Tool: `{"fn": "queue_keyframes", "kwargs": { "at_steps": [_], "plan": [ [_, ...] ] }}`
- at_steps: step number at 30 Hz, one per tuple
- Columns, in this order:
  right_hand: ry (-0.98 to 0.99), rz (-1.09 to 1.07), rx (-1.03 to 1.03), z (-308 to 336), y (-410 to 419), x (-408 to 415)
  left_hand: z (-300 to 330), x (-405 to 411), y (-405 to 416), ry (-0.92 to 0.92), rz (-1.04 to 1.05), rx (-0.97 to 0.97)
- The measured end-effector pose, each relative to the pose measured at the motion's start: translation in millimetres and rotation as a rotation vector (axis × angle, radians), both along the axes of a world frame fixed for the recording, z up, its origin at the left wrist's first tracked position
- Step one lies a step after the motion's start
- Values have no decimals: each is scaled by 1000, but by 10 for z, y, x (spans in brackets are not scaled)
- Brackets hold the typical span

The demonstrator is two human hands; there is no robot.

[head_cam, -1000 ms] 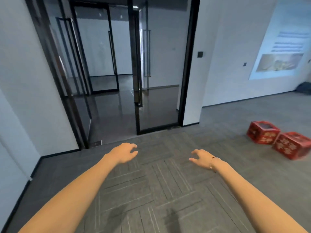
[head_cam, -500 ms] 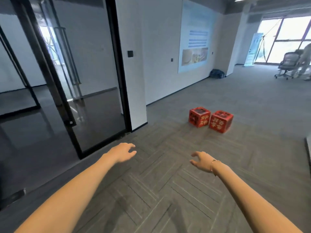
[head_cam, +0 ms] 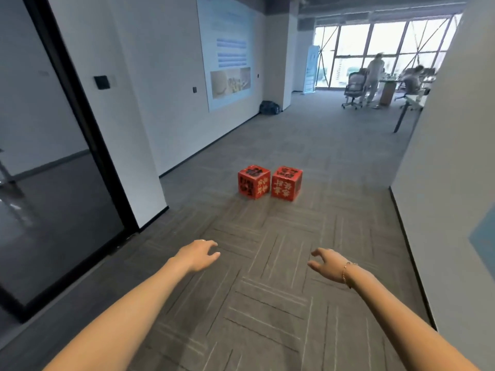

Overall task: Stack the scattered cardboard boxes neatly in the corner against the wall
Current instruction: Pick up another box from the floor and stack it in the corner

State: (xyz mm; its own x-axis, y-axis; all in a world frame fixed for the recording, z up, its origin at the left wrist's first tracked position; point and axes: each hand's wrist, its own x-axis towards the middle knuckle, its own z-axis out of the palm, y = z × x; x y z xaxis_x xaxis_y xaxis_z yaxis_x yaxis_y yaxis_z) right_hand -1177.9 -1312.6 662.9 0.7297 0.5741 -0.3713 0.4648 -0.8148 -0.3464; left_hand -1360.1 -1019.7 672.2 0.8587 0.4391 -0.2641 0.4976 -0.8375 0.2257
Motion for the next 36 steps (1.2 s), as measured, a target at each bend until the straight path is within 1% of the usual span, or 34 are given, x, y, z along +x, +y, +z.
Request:
{"fn": "queue_keyframes", "kwargs": {
  "at_steps": [5, 11, 19, 27, 31, 36],
  "plan": [
    [-9, -35, -16, -27, 93, 957, -69, 1124, 159, -27, -33, 6],
    [4, -52, 14, 76, 281, 2136, -60, 2402, 337, -81, -13, -17],
    [16, -77, -4, 64, 659, 3434, -108, 3735, 696, -98, -8, -45],
    [59, -132, -19, -196, 1371, 4872, -358, 5252, 1572, -37, -13, -74],
    [69, -181, -16, -242, 1754, 5602, -373, 6083, 2076, 12, -31, -70],
    [67, -204, -6, -179, 2166, 6472, -227, 7072, 2540, -28, -62, -66]
  ]
}}
